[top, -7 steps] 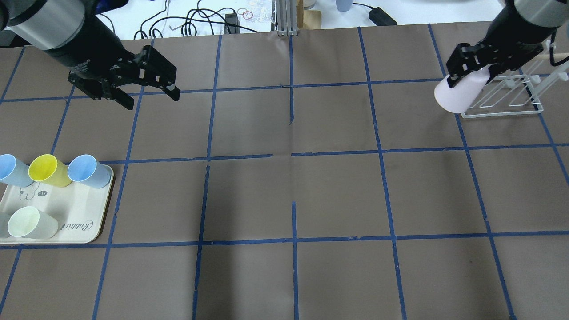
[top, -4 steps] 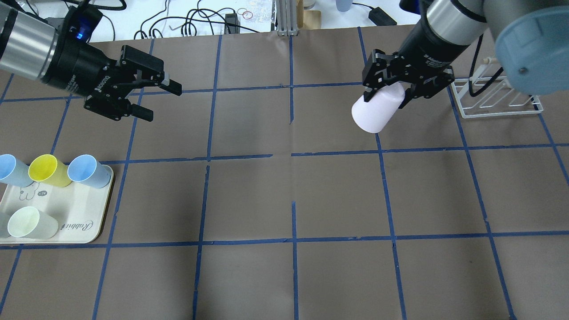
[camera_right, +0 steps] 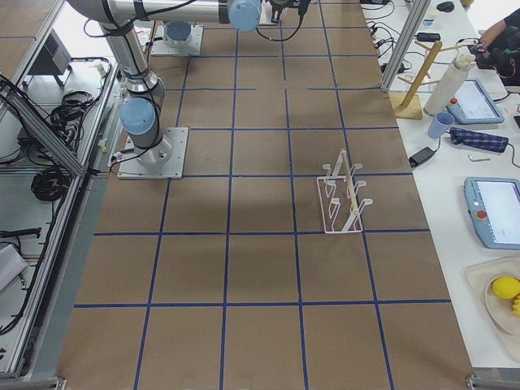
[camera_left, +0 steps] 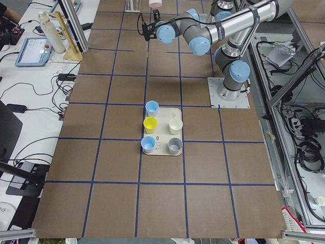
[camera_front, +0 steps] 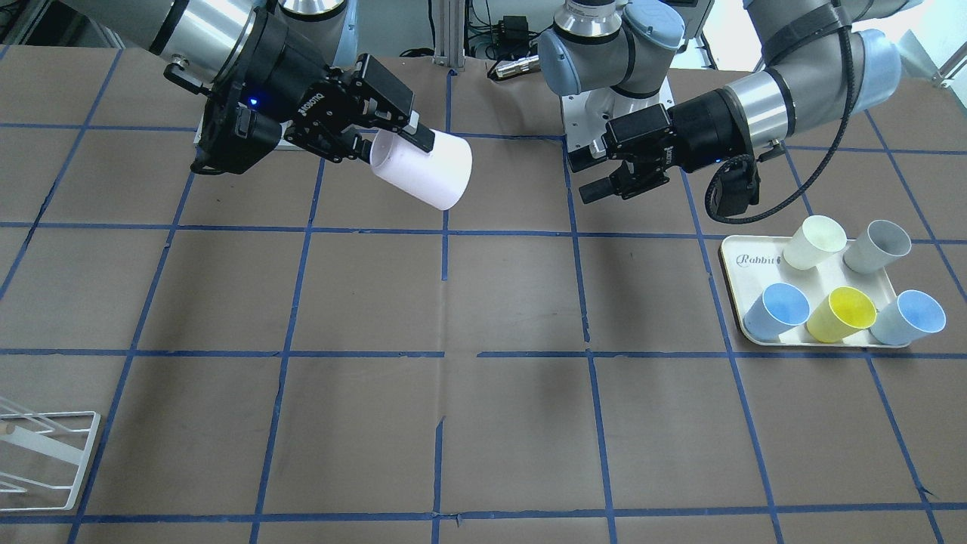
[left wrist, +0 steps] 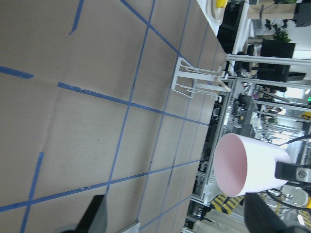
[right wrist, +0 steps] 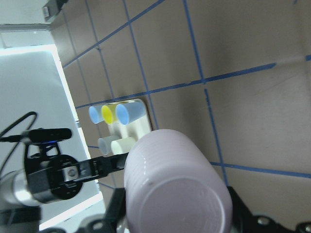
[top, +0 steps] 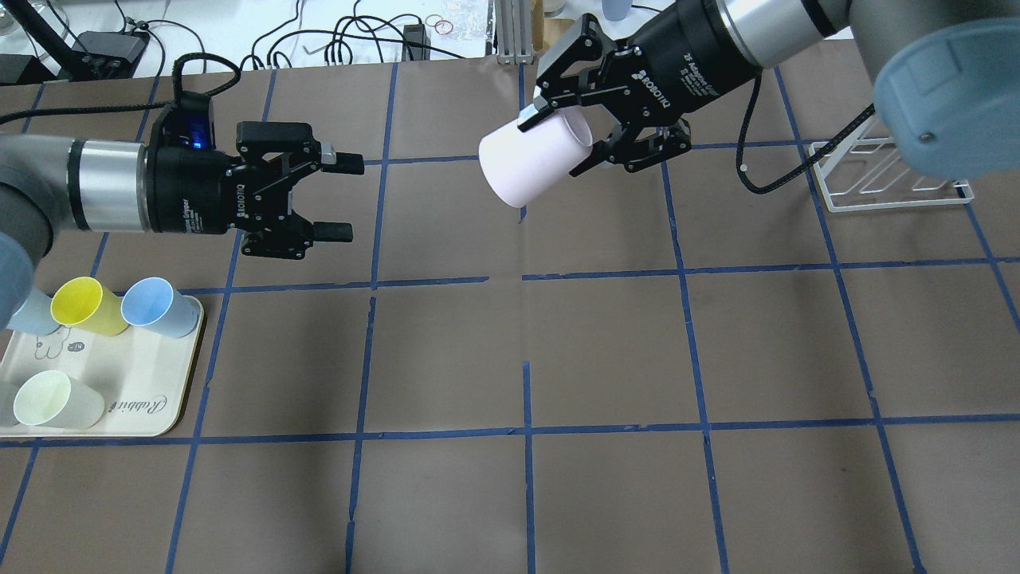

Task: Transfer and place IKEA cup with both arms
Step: 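Carry the pink cup toward the left gripper while the left arm approaches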

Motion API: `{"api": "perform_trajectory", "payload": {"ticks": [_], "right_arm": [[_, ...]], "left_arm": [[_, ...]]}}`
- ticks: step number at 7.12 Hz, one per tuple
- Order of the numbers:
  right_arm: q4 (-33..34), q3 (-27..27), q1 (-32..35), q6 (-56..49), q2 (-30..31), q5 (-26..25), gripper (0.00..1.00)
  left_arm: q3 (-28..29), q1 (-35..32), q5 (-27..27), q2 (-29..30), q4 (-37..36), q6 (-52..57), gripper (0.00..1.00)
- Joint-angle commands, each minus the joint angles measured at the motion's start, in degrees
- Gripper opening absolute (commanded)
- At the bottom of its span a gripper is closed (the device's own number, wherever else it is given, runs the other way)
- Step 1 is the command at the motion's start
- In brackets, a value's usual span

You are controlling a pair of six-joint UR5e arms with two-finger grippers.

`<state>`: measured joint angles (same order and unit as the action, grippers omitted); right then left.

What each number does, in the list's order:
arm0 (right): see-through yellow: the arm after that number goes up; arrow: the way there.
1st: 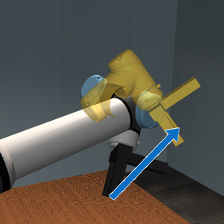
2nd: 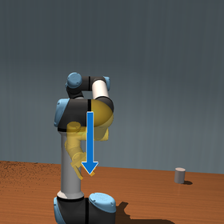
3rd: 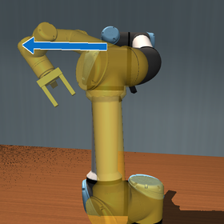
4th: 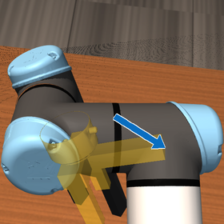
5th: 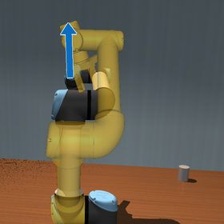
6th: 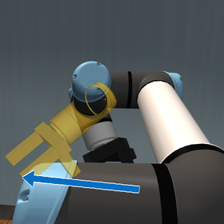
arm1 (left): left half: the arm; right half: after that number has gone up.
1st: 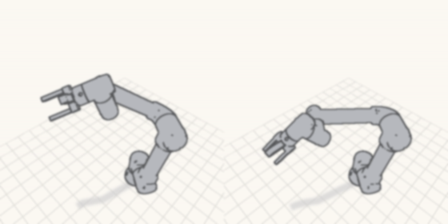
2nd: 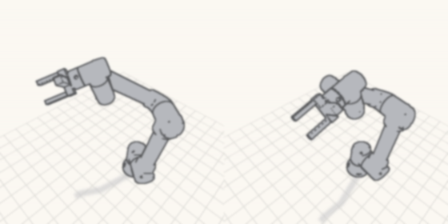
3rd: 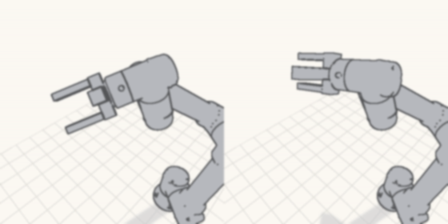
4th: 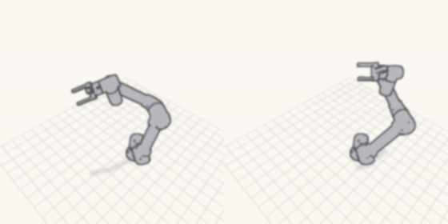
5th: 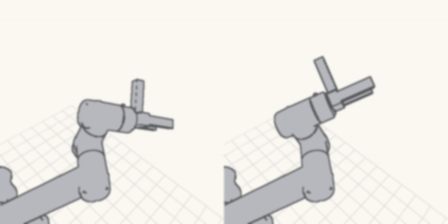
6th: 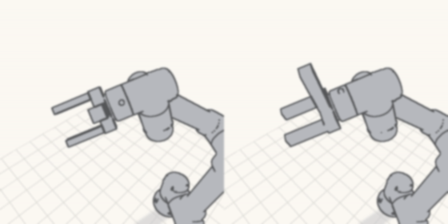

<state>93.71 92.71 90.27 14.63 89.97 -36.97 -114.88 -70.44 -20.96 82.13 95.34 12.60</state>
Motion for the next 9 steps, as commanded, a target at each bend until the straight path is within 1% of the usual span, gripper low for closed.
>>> {"api": "perform_trajectory", "payload": {"ticks": [1, 2, 3, 4, 6, 7, 8, 9], "right_arm": [[-1.24, 3.15, -2.46, 0.66, -1.19, 15.70, 0.00], [-1.25, 6.13, -3.25, 0.57, -1.37, 22.48, 0.00], [-1.25, 7.64, -3.26, 0.92, -1.38, 27.42, 0.00], [-1.34, 7.83, -3.18, 0.92, -1.72, 30.95, 0.00], [-1.34, 7.83, -2.91, 1.01, -2.69, 31.25, 0.00], [-1.34, 7.83, -2.91, 1.01, -2.78, 31.08, 0.00], [-1.25, 7.83, -2.91, 0.93, -4.17, 31.08, 0.00], [-1.25, 7.83, -2.74, 0.92, -4.45, 31.42, 0.00]], "left_arm": [[-3.94, -0.92, 10.48, -1.44, -0.07, -0.12, 1.00], [-4.12, -1.01, 10.50, -1.97, -0.07, 0.15, 1.00], [-3.77, -1.36, 10.76, -1.97, -0.42, 0.67, 1.00], [-3.60, -3.02, 11.29, -0.49, -4.77, 1.11, 1.00], [-3.16, -5.58, 11.82, 0.14, -6.31, 0.94, 1.00], [-2.46, -5.32, 13.74, 0.40, -6.40, 0.50, 1.00], [-1.15, -5.23, 14.02, 0.66, -6.49, 0.15, 1.00], [-0.44, -4.89, 15.67, 1.01, -6.66, -1.24, 1.00]]}}
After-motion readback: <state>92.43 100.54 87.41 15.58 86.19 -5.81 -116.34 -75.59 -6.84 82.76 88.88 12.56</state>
